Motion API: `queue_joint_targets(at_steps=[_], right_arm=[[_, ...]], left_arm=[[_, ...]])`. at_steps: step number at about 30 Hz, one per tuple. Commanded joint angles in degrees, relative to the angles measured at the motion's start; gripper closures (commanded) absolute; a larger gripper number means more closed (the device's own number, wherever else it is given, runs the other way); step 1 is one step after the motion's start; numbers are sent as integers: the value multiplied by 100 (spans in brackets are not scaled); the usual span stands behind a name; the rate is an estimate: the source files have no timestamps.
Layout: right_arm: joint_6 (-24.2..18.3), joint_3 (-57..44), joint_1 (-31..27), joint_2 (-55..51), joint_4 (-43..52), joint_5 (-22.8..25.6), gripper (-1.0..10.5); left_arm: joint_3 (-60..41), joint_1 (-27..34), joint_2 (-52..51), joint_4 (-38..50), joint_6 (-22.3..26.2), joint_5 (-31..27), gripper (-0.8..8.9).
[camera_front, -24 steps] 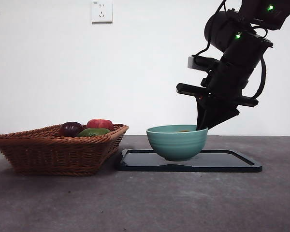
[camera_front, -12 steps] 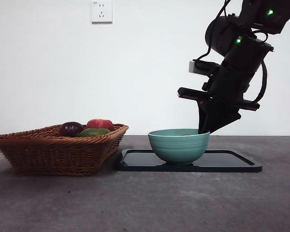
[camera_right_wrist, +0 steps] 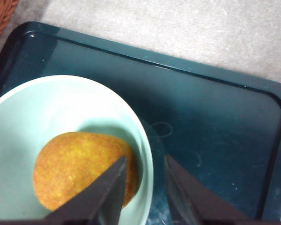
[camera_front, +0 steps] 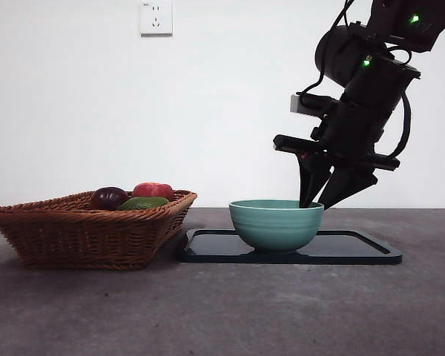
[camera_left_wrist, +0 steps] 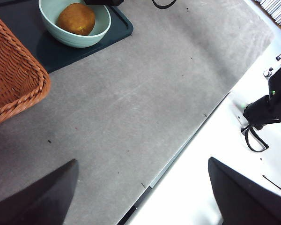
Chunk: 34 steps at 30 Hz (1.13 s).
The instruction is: Pick up the wifruite, put it on the bowl, pick up the plate, put it on desk
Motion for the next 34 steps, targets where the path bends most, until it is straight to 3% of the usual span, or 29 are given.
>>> queue_joint_targets(at_steps=[1,11,24,34], right_arm=[[-24,136,24,68,81,90,810],[-28,164,-164,-1180,-251,127,776],[-376,162,-157,-3480,-2295,-920,777],[-529,144,83,-4417,-3751,-1049,777]], left_arm=[[55,-26,31,46,48,17,377],[55,-26,31,57,48,17,377],[55,-26,31,90,52,17,377],[55,-26,28,83,50,17,377]])
